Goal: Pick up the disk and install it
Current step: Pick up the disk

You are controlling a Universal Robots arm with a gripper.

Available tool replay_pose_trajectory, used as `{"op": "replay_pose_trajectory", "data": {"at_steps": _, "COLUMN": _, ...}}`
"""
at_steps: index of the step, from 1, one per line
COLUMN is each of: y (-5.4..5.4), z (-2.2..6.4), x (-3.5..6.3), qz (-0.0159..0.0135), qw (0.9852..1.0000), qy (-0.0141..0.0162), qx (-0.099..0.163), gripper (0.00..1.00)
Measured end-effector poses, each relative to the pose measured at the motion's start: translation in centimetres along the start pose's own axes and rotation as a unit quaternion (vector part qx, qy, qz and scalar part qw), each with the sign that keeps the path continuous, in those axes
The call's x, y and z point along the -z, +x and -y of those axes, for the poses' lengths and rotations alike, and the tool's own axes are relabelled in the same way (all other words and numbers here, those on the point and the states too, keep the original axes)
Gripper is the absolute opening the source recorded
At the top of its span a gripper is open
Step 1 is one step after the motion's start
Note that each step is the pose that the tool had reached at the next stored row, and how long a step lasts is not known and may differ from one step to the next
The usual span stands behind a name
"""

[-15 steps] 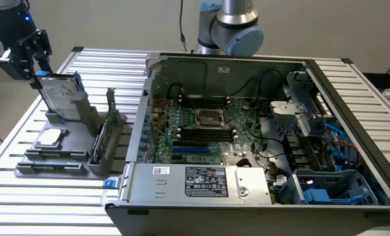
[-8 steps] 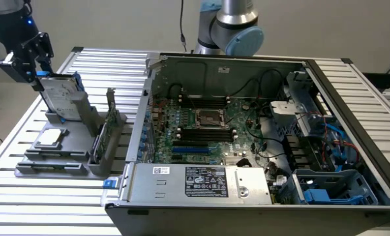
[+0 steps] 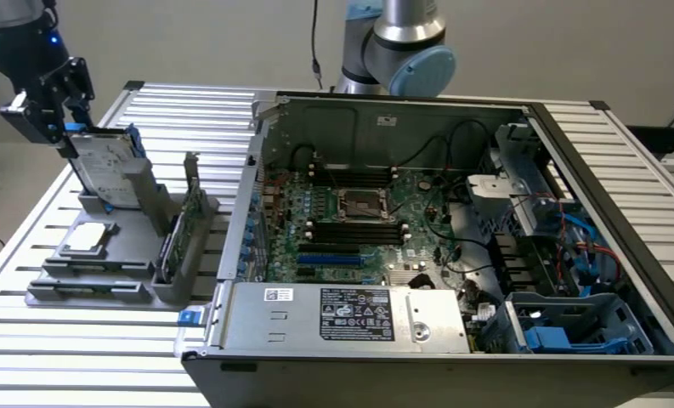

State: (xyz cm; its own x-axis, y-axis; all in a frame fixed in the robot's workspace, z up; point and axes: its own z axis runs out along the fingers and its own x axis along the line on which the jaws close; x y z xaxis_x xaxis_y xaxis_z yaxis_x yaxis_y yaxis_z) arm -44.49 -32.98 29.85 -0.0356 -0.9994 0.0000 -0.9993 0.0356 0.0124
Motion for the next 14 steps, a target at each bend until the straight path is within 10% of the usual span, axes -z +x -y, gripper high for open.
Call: {"op": "replay_pose_trajectory", "data": {"at_steps": 14, "y": -0.37, "z": -0.19, "x": -0.44, "qz": 0.0, "qw": 1.0, "qy": 0.0, "qx": 0.0, "gripper": 0.6}}
